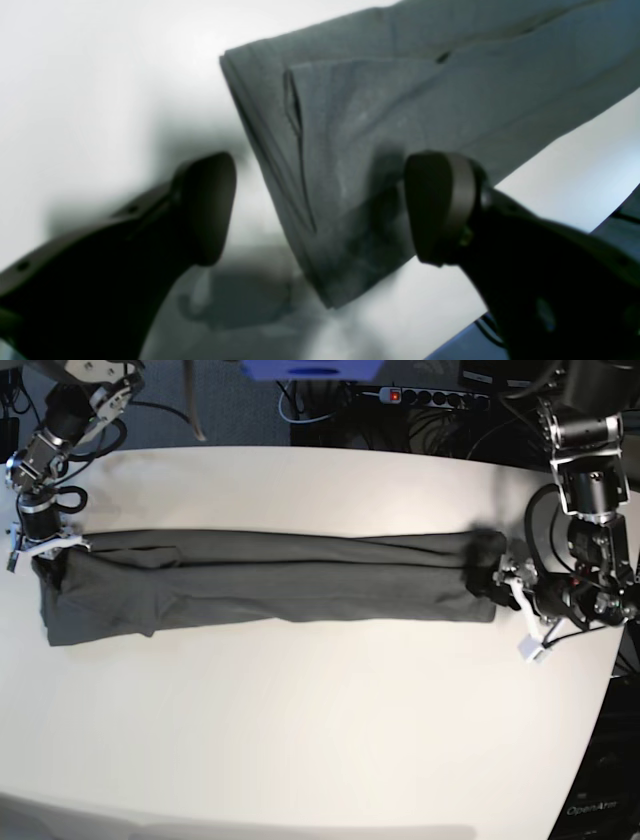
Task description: Fold the T-shirt properly
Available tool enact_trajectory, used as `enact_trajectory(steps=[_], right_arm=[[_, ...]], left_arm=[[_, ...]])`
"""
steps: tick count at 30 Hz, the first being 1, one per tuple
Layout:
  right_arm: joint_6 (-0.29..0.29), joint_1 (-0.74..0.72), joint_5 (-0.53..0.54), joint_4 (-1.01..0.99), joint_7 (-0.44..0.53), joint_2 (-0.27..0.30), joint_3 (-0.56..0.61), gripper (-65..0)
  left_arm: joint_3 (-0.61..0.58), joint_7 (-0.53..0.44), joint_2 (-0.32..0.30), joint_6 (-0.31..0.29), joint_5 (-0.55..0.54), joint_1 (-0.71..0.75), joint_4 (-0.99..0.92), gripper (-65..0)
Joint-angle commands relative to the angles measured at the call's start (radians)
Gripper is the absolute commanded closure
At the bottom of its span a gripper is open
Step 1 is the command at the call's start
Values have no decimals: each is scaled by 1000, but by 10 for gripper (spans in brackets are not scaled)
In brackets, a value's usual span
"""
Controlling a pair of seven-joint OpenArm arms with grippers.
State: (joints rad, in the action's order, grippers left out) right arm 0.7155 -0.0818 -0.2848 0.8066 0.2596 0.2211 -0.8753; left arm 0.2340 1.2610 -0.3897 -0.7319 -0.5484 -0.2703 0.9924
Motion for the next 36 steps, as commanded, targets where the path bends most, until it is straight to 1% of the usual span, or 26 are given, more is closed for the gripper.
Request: enact_trajectory(steps=[1, 7, 10, 14, 17, 22, 27, 29, 32, 34, 36], right_arm=[[-17, 18, -83, -10, -125, -1, 0, -3], [-17, 18, -83, -13, -125, -1, 0, -3], [-17, 18, -83, -14, -125, -1, 0, -3], [-17, 18, -83, -14, -125, -2, 0, -3], [-17, 18, -83, -10, -125, -15, 0, -3], [-17, 18, -83, -10, -125, -15, 0, -3], [-17, 18, -83, -11, -125, -15, 0, -3], [-17, 18, -83, -11, -125, -15, 0, -3], [-17, 18, -83, -11, -125, -15, 0, -3], [-17, 20, -83, -13, -125, -15, 0, -3], [-17, 20, -83, -14, -125, -15, 0, -3]], left_arm=[[-22, 135, 19, 34, 204, 73, -54, -532], [-23, 135, 18, 34, 271, 133, -50, -532], [-23, 135, 16, 34, 273, 173, -48, -532], [-23, 135, 16, 34, 270, 200, -46, -532], [-22, 135, 16, 34, 267, 222, -46, -532], [-22, 135, 16, 34, 267, 253, -46, -532], [-22, 135, -12, 34, 264, 254, -46, -532], [-20, 135, -50, 34, 262, 266, -45, -532], [-20, 135, -88, 34, 213, 280, -20, -532], [-20, 135, -94, 34, 182, 309, 16, -532], [-23, 135, -101, 34, 175, 326, 55, -532]])
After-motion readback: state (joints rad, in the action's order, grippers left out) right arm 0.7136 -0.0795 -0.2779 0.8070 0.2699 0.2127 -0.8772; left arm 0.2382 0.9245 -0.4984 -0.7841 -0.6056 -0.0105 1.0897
